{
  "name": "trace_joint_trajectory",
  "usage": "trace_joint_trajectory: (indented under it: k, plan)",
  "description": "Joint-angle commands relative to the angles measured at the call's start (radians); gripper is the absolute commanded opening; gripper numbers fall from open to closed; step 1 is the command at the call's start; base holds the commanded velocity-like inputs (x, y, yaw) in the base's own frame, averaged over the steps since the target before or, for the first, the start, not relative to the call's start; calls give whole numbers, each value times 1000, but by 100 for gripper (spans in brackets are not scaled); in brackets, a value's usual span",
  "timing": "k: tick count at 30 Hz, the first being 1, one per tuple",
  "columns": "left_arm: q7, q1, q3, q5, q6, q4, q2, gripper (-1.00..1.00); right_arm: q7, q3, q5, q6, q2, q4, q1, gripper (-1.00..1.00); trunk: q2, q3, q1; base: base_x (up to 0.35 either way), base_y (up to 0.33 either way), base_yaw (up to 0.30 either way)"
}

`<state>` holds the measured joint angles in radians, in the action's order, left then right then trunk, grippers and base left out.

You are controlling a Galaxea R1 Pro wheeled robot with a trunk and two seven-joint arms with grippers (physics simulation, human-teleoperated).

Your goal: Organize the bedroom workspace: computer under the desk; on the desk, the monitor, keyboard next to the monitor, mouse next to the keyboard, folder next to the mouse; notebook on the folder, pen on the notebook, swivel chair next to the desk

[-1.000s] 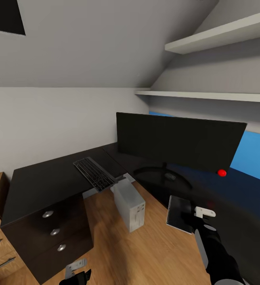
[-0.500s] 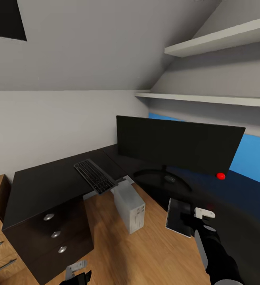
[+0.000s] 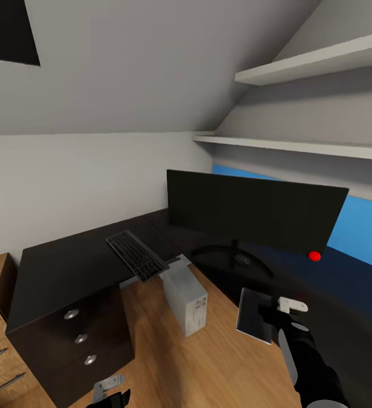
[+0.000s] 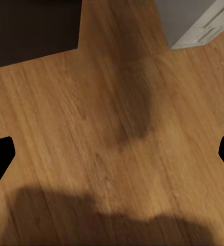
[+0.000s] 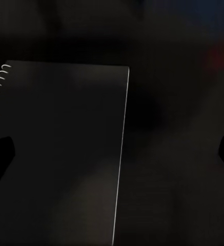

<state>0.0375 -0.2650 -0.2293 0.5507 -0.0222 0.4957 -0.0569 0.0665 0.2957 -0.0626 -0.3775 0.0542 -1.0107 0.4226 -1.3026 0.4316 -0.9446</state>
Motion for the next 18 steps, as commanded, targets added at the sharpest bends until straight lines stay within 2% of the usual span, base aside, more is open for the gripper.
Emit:
trace_joint_trajectory:
  k: [1,11,18]
  plan:
    - [4,0,-7,9,-2,2,-1,100,0,2,-6,-6,1,-2,1,100,7,-2,4,0,0,0]
    - [4,0,-7,10,-2,1,-1,100,-1,2,-6,-6,2,-2,1,100,77,-33,42,0,0,0]
    - [4,0,-7,11,-2,1,-2,100,-14,0,-5,-8,9,-3,0,100,77,-33,42,0,0,0]
